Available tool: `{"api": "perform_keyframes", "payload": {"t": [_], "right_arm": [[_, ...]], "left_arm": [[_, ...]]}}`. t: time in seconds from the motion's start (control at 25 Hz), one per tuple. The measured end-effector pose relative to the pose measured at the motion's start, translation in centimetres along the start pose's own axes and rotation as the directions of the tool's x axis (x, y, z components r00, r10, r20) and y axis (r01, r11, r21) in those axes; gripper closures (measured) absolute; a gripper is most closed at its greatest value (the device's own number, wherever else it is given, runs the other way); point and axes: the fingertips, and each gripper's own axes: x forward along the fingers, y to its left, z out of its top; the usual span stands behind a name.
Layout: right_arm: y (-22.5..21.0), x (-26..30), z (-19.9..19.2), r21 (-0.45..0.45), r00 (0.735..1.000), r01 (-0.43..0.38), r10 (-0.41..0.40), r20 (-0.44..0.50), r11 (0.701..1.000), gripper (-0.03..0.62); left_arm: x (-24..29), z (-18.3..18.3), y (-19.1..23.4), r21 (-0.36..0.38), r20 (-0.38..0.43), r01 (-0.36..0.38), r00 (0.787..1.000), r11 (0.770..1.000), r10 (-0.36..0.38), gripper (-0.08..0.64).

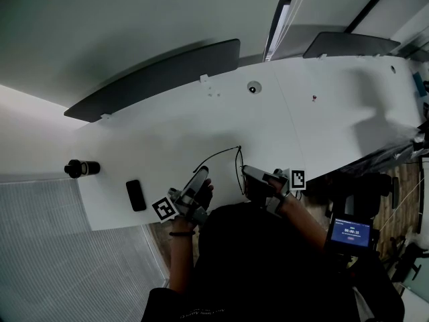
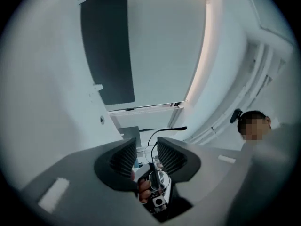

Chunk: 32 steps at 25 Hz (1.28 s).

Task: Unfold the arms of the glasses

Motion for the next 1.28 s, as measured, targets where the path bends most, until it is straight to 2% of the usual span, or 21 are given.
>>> {"api": "perform_keyframes", "payload": {"t": [0.04, 0.16, 0.24, 0.32, 0.4, 0.52, 0.68, 0.8, 1.28], "right_arm": [[0.0, 0.0, 0.0, 0.001, 1.000, -0.001, 0.001, 0.001, 1.000, 0.584], [0.0, -0.1, 0.0, 0.000, 1.000, 0.002, -0.002, 0.002, 1.000, 0.584], [0.0, -0.1, 0.1, -0.004, 1.000, 0.004, -0.004, 0.000, 1.000, 0.584], [0.0, -0.1, 0.0, -0.004, 1.000, 0.007, -0.007, -0.004, 1.000, 0.584], [-0.1, 0.0, -0.1, -0.006, 1.000, 0.011, -0.011, -0.010, 1.000, 0.584], [-0.1, 0.0, 0.0, -0.006, 1.000, 0.012, -0.012, -0.009, 1.000, 0.584], [-0.1, 0.0, 0.0, -0.008, 1.000, 0.010, -0.010, -0.009, 1.000, 0.584], [0.0, 0.1, 0.0, -0.006, 1.000, 0.009, -0.009, -0.012, 1.000, 0.584], [-0.4, 0.0, -0.3, -0.006, 0.999, 0.021, -0.021, -0.029, 1.000, 0.584]], "left_arm": [[0.5, -0.7, 0.2, -0.025, -0.015, 0.002, 1.000, 1.000, -0.002, 0.434], [1.9, -3.2, 0.9, 0.027, -0.130, -0.034, 0.991, 0.999, 0.038, 0.429], [2.7, -4.4, 0.7, 0.038, -0.191, -0.024, 0.981, 0.999, 0.031, 0.426], [3.6, -5.3, 0.4, 0.029, -0.226, -0.007, 0.974, 1.000, 0.013, 0.426], [4.2, -5.7, 0.5, 0.048, -0.250, -0.017, 0.968, 0.999, 0.028, 0.426], [4.9, -5.8, 0.3, 0.055, -0.259, -0.020, 0.965, 0.998, 0.033, 0.428], [5.4, -5.9, -0.3, 0.030, -0.260, 0.004, 0.966, 1.000, 0.003, 0.428], [5.2, -5.9, 0.3, 0.051, -0.271, -0.021, 0.962, 0.998, 0.034, 0.428], [5.5, -6.6, 0.6, 0.064, -0.289, -0.026, 0.956, 0.998, 0.044, 0.453]]}}
